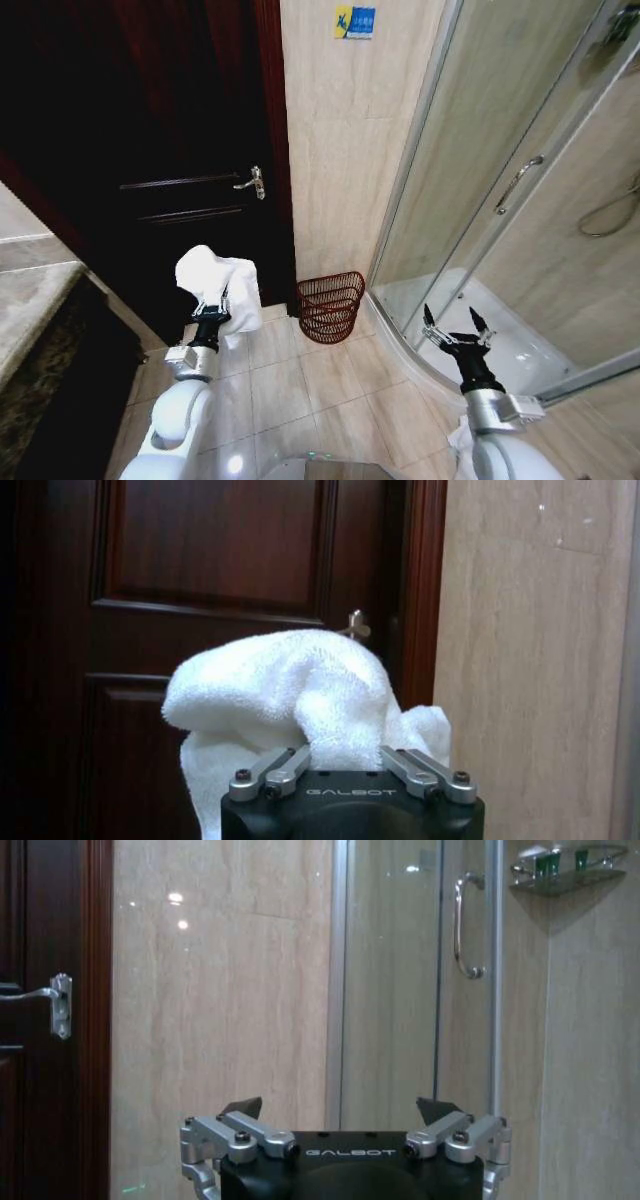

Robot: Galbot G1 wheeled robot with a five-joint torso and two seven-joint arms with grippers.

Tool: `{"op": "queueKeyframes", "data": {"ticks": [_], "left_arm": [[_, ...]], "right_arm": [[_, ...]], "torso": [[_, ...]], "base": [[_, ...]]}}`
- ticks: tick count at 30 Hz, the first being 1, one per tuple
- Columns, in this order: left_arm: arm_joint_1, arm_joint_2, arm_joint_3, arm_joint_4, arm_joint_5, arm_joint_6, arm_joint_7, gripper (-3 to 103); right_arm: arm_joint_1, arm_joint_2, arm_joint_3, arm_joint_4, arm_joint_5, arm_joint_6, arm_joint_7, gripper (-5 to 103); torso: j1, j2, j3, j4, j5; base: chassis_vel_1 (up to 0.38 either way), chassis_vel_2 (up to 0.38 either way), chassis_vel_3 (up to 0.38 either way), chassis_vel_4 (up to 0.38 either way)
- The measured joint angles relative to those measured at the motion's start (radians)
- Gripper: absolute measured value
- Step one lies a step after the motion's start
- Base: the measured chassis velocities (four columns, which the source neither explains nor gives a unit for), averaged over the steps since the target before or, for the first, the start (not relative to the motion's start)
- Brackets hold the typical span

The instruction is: Discard the used towel into the hamper.

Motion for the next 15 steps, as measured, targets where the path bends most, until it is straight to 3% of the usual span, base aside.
{"op": "queueKeyframes", "data": {"ticks": [15], "left_arm": [[-0.012, -0.014, 0.034, 0.014, 0.010, -0.020, 0.014, 15]], "right_arm": [[0.014, 0.009, 0.001, -0.024, -0.007, 0.014, -0.001, 100]], "torso": [[-0.033, -0.073, -0.040, 0.0000, 0.0001]], "base": [[0.000, 0.000, 0.000, 0.000]]}}
